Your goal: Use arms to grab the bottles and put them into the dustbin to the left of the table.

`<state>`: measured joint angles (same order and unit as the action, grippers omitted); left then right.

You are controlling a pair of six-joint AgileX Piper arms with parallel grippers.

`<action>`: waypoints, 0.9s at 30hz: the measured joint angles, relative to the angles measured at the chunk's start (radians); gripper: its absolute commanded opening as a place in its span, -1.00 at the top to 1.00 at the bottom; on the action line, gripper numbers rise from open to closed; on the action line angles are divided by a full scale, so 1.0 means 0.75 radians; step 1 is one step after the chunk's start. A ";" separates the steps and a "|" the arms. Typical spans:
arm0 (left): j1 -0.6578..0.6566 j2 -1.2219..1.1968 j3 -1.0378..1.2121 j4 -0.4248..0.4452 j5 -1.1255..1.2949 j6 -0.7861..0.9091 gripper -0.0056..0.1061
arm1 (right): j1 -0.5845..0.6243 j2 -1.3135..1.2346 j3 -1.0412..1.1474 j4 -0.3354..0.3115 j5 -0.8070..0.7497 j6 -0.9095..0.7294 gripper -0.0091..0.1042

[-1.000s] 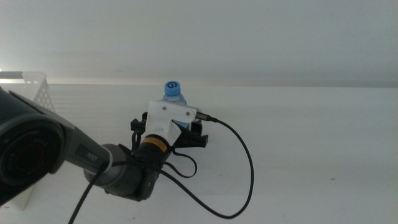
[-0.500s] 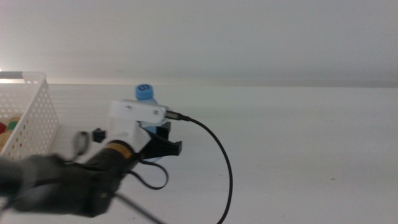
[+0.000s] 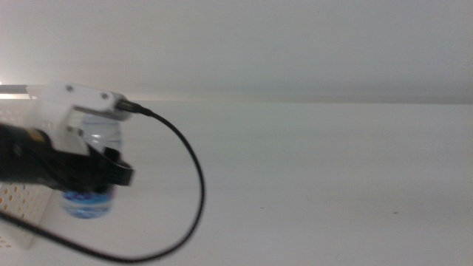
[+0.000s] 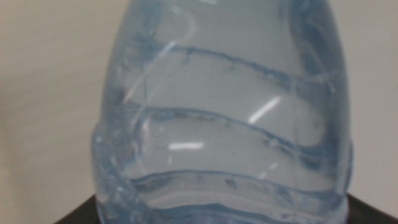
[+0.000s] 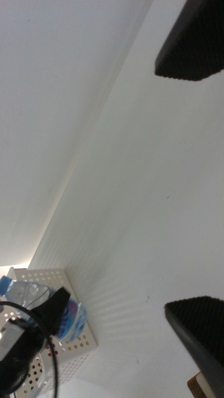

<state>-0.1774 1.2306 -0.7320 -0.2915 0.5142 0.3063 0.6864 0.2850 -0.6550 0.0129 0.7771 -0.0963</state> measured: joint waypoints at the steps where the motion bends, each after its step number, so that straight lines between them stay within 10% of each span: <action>1: 0.041 0.005 -0.051 0.041 0.099 0.003 0.93 | 0.000 0.000 0.000 0.000 0.000 0.000 -0.80; 9: 0.360 0.136 -0.563 0.287 0.621 0.083 0.93 | 0.000 0.000 0.000 0.000 0.000 0.000 -0.80; 27: 0.814 0.640 -0.981 0.319 0.877 0.451 0.93 | 0.000 0.000 0.000 0.000 0.000 0.000 -0.80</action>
<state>0.4327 1.7108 -1.4678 -0.0522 1.1720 0.6446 0.6864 0.2850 -0.6550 0.0129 0.7771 -0.0963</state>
